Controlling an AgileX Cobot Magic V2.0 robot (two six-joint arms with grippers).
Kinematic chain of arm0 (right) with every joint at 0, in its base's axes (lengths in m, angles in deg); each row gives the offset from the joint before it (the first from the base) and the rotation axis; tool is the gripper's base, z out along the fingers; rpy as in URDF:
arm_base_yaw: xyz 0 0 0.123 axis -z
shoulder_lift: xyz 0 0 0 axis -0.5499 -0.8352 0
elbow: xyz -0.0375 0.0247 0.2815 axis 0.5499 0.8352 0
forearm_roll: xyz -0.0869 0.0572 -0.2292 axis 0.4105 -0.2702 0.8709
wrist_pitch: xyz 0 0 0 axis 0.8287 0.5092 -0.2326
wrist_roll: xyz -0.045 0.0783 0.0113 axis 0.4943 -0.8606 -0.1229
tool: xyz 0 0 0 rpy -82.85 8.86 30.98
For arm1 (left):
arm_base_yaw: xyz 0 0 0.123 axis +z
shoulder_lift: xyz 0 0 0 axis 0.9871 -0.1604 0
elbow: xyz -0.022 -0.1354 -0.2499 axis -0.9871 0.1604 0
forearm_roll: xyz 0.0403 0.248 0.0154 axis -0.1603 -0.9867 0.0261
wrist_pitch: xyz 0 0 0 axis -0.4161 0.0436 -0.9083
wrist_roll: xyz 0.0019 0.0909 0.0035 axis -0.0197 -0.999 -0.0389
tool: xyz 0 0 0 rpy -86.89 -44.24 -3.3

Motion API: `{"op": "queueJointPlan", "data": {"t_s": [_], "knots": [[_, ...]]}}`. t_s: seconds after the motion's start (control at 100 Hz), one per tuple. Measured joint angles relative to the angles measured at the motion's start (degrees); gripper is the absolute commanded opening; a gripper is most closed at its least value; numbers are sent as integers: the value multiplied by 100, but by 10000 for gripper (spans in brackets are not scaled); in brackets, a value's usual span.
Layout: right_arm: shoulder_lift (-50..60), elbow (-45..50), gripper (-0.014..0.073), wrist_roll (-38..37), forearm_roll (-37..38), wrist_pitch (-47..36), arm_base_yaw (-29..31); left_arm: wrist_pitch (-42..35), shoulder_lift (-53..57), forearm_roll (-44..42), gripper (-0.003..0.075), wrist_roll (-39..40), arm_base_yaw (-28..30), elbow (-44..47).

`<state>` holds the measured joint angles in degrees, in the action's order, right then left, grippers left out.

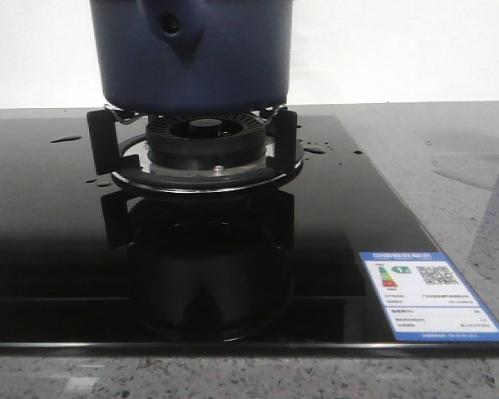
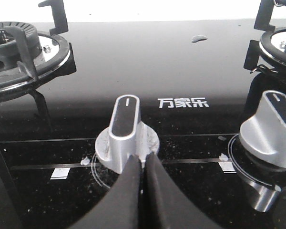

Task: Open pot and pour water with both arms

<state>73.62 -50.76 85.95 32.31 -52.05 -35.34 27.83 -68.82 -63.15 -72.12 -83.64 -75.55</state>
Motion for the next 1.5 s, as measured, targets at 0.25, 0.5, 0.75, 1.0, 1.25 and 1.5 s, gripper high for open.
{"op": "queueJointPlan", "data": {"t_s": [0.25,0.5,0.75,1.0,1.25,1.5], "knots": [[0,0,-67,0,323,-136,0,0,0,0,-19,0,0,0],[0,0,-67,0,456,-924,7,-68,0,-35,-19,0,0,3],[0,0,-67,0,-1045,-1480,7,-696,0,1008,-19,0,0,3],[0,0,-67,0,-2354,-1699,7,-1307,0,3575,-19,0,0,3],[0,-234,-66,0,-3093,-1396,7,-984,0,4363,-19,-92,-11,-124],[-784,-1654,-67,0,-3097,477,7,81,-883,4055,-19,-706,-233,-1355]]}}
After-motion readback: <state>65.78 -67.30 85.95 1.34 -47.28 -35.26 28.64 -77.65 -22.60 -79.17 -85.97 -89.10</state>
